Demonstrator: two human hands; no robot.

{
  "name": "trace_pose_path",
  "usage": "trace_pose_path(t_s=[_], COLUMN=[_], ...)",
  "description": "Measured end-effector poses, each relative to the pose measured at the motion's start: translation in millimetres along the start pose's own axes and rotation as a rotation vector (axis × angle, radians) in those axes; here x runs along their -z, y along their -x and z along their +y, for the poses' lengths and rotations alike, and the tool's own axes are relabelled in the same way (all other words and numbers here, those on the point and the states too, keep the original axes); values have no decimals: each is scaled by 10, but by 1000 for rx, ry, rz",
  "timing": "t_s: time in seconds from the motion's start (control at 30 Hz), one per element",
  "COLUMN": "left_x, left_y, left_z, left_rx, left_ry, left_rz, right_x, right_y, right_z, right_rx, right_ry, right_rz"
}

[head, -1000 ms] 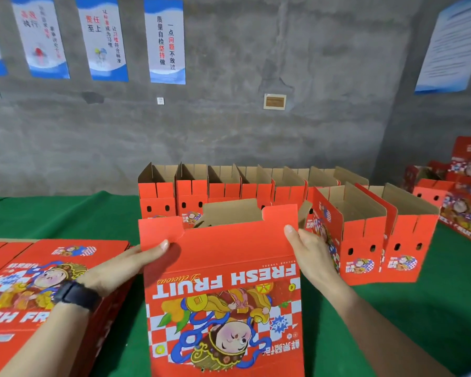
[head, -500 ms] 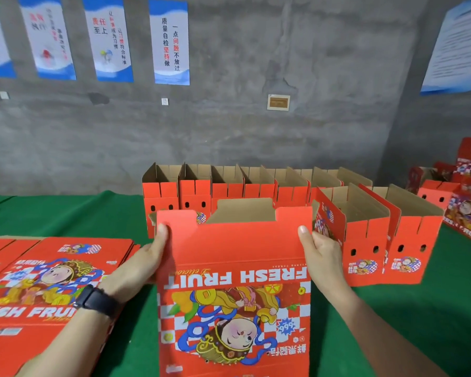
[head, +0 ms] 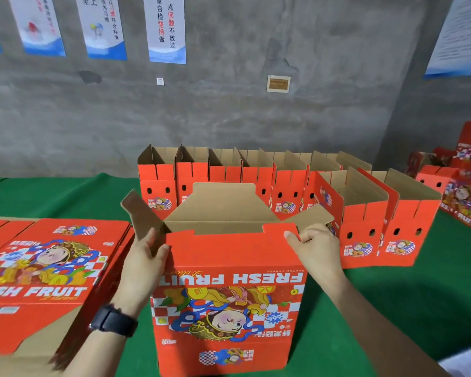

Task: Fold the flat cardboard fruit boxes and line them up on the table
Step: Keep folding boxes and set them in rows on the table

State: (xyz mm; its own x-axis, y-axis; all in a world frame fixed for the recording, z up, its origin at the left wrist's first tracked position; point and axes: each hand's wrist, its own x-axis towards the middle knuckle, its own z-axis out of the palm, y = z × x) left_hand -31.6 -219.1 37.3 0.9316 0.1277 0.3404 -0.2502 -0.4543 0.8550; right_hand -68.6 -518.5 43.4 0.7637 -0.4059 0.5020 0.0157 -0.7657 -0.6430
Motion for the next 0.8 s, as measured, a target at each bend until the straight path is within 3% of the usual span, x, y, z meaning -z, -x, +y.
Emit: trace_pose_path(t_s=[0.1, 0.2, 0.33, 0.43, 0.6, 0.8], left_x=[5, 62, 60, 35, 1, -64], left_y=[11, -22, 6, -30, -182, -539], left_z=[-16, 18, 80, 18, -34, 83], left_rx=[-90, -151, -432, -381, -415, -295], left_ry=[-249, -459, -271, -191, -408, -436], left_rz=[-59, -77, -27, -112, -248, -158], right_x=[-25, -65, -122, -153, -232, -197], right_y=[39, 71, 61, 35, 58, -4], right_z=[-31, -130, -202, -160, -50, -46], right_rx=[-77, 78, 286, 308, 208, 281], right_ry=[42, 41, -13, -42, -53, -36], right_rz=[-154, -148, -103, -108, -268, -235])
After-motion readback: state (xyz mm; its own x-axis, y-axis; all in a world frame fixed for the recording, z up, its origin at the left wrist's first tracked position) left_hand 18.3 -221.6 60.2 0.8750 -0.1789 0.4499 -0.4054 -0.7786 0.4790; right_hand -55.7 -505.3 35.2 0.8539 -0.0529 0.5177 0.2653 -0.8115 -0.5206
